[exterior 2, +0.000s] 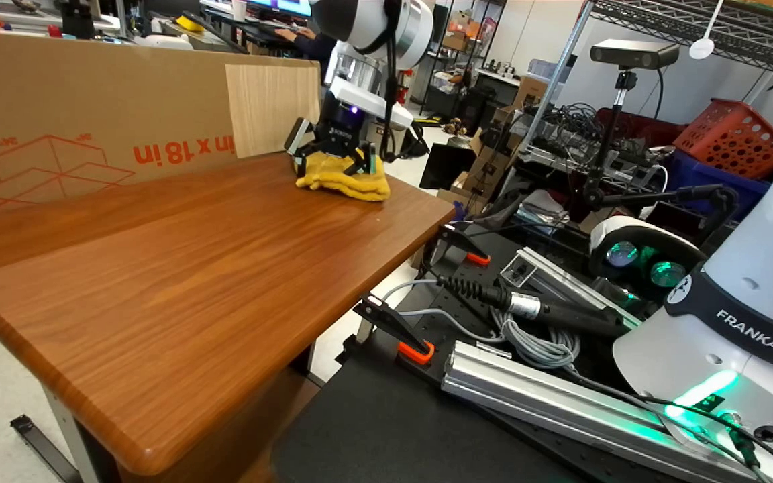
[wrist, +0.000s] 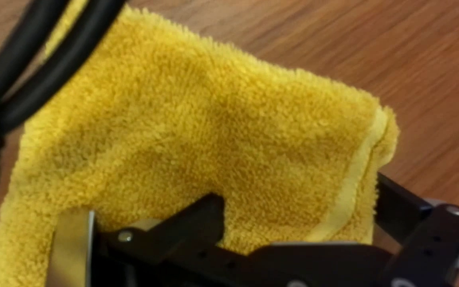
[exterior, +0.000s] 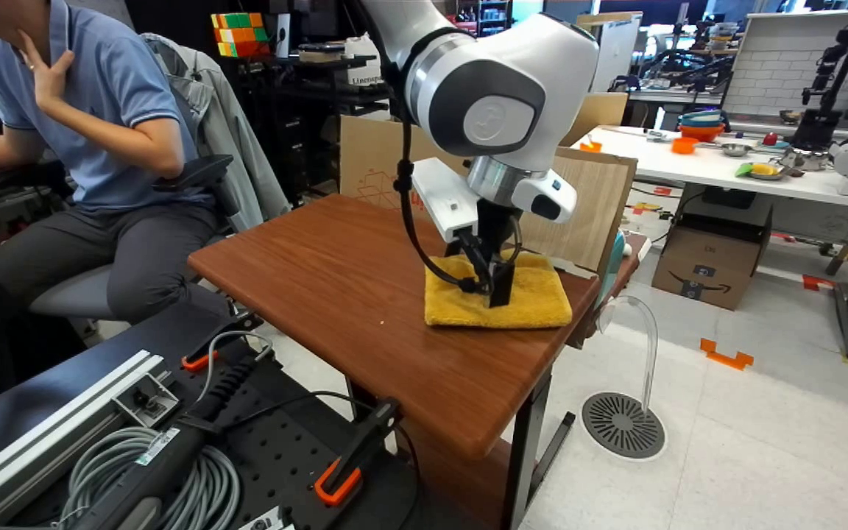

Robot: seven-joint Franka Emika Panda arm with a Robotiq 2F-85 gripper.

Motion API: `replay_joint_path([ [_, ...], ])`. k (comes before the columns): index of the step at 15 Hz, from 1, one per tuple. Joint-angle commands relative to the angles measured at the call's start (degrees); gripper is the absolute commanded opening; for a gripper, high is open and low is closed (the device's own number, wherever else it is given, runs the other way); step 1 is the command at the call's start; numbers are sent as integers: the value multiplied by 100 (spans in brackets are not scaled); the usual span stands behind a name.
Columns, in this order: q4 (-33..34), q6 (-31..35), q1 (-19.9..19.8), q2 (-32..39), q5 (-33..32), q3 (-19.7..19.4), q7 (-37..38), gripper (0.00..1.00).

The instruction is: Wipe the table with the yellow towel

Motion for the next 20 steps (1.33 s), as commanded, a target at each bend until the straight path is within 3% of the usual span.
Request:
replay_joint_path([
  [1, -627, 570, 189, 33, -249, 119, -323, 100],
  [8, -1722, 1366, 1035, -404, -1362, 123, -119, 100],
  [14, -2522, 1279, 1992, -824, -2695, 43, 575, 100],
  [20, -2575, 1340, 2768, -661, -3648, -54, 1683, 100],
])
